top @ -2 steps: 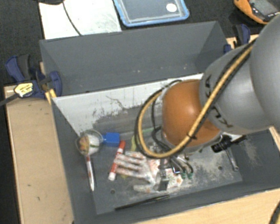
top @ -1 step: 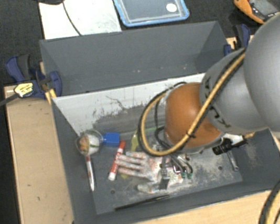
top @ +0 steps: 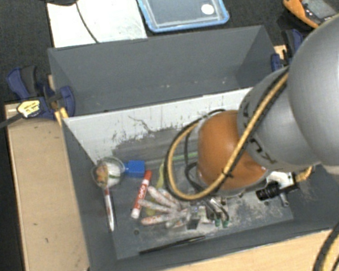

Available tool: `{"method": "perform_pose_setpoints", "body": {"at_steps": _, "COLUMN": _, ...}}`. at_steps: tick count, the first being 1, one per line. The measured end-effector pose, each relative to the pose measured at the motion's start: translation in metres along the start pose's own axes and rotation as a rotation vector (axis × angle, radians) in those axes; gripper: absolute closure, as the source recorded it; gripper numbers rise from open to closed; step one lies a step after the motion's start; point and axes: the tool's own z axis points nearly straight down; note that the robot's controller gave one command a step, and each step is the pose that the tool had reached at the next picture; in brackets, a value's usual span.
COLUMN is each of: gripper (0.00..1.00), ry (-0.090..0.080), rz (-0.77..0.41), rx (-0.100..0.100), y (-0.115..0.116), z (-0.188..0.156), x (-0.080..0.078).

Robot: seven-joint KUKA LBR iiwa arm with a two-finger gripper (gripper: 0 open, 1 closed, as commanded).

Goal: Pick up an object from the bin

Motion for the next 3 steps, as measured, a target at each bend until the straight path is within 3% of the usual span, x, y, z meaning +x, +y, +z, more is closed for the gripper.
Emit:
{"method": "perform_pose_setpoints", "body": {"at_steps": 1, "gripper": 1.0, "ry": 0.0, "rz": 0.001, "rx": 0.0, "y": 0.0, "z": 0.0, "x": 0.0}}
{"method": "perform_pose_setpoints", "body": {"at_steps": 3, "gripper": 1.0, "ry": 0.007, "rz": -0.003, "rx": 0.003, "y": -0.001, "z": -0.077, "x": 0.002}}
